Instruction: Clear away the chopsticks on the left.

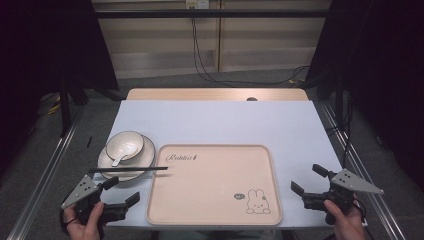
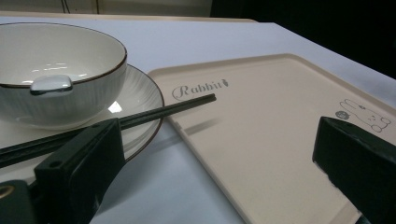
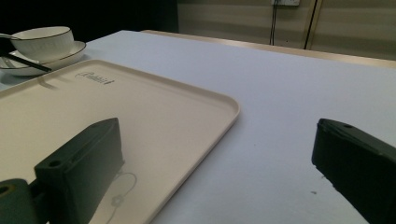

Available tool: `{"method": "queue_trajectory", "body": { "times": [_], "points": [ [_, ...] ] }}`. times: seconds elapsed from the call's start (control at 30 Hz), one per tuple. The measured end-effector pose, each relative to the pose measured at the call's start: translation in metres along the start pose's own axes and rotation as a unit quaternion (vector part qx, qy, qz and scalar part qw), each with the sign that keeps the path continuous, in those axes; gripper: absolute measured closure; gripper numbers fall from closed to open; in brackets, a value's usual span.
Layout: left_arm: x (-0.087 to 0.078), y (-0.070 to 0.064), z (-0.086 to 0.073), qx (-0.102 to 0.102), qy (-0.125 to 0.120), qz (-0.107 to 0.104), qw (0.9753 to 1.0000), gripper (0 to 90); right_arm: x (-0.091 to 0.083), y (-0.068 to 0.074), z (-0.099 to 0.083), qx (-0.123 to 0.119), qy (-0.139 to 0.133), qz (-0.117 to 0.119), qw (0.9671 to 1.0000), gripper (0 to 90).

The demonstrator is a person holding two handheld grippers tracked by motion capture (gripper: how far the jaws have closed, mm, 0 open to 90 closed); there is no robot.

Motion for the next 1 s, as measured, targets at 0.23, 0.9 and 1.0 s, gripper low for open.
{"method": "queue_trajectory", "body": {
  "times": [0.23, 0.9, 1.0],
  "points": [
    [-0.002, 0.0, 0.001, 0.003, -0.001, -0.003, 1.0, 1.9, 0.001, -0.002, 0.0, 0.006, 0.004, -0.005, 1.0, 1.7],
    [-0.028, 0.012, 0.01, 0.053, 0.023, -0.076, 0.9954, 3.2, 0.005, 0.002, -0.002, -0.005, 0.025, 0.005, 0.9997, 1.7],
    [-0.037, 0.024, 0.012, 0.065, 0.026, -0.082, 0.9942, 4.3, 0.006, 0.002, -0.002, -0.006, 0.025, 0.009, 0.9996, 1.7]
  ]
}}
Point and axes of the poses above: each handheld gripper's, and its own axes: x roughly forward along the jaws, z roughly out of its top, y roughly to its left, the point moved 1 cm from there along x, roughly forward along the jaws, and after that the axes turned 11 degrees about x, right-handed, at the moved point
